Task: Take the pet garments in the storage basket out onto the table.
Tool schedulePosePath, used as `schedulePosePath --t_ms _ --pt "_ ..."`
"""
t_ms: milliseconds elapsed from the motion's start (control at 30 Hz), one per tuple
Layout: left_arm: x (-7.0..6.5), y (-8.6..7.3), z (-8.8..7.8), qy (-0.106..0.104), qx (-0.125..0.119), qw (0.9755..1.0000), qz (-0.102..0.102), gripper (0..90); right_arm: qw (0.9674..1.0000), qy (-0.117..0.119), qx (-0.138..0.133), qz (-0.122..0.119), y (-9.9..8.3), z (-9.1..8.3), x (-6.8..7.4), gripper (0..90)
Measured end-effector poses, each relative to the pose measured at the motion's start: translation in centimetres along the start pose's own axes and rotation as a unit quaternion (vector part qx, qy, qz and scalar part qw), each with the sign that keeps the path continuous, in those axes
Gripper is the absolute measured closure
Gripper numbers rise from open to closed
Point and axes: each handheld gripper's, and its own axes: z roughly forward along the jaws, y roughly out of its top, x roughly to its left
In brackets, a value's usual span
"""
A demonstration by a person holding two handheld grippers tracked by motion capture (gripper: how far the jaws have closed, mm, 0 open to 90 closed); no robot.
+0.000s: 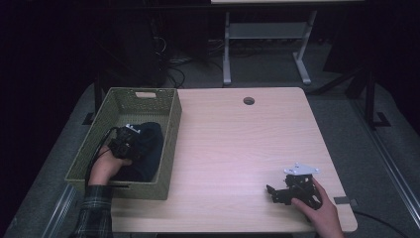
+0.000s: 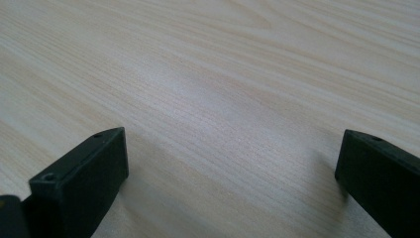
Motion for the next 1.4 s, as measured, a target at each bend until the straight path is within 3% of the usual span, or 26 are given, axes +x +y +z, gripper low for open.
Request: schedulePosePath --t_ms 233,400,567,600,633,667,767,833,933,1033,1200,1233,1400 --pt "0.3 0.2 -0.6 -0.019 -0.006 0.9996 -0.019 64.2 1.0000 0.000 0.000 0.000 0.0 0.0 0.0 0.0" --pt "0.8 0.3 -1.8 -0.036 -0.055 0.9969 -0.043 65.3 1.0000 0.000 0.000 0.000 0.0 0.0 0.0 0.0" --pt "1.2 0.2 -3.1 -0.051 -0.106 0.9911 -0.062 65.8 1.0000 0.000 0.000 0.000 0.0 0.0 0.0 0.0" --pt "1.2 0.2 -3.4 -0.055 -0.118 0.9894 -0.064 66.0 1.0000 0.000 0.000 0.000 0.0 0.0 0.0 0.0" --pt "1.3 0.2 -3.9 -0.062 -0.138 0.9861 -0.070 66.2 1.0000 0.000 0.000 0.000 0.0 0.0 0.0 0.0" --pt "1.3 0.2 -3.9 -0.062 -0.138 0.9861 -0.070 66.4 1.0000 0.000 0.000 0.000 0.0 0.0 0.0 0.0" --pt "1.4 0.2 -4.7 -0.072 -0.171 0.9797 -0.076 66.6 1.0000 0.000 0.000 -0.001 0.0 0.0 0.0 0.0" --pt "1.5 0.2 -5.3 -0.081 -0.193 0.9745 -0.079 66.6 1.0000 0.000 0.000 0.000 0.0 0.0 0.0 0.0" --pt "1.5 0.1 -6.2 -0.096 -0.230 0.9646 -0.086 66.7 1.0000 0.000 0.000 0.000 0.0 0.0 0.0 0.0" --pt "1.5 0.0 -6.9 -0.105 -0.256 0.9568 -0.089 66.7 1.0000 0.000 0.000 0.000 0.0 0.0 0.0 0.0" --pt "1.6 -0.2 -8.0 -0.117 -0.291 0.9454 -0.090 66.8 1.0000 0.000 0.000 0.000 0.0 0.0 0.0 0.0" --pt "1.7 -0.2 -8.2 -0.118 -0.295 0.9444 -0.087 66.8 1.0000 0.000 0.000 0.000 0.0 0.0 0.0 0.0" --pt "1.9 -0.6 -9.3 -0.125 -0.325 0.9335 -0.086 67.0 1.0000 0.000 0.000 -0.001 0.0 0.0 0.0 0.0"
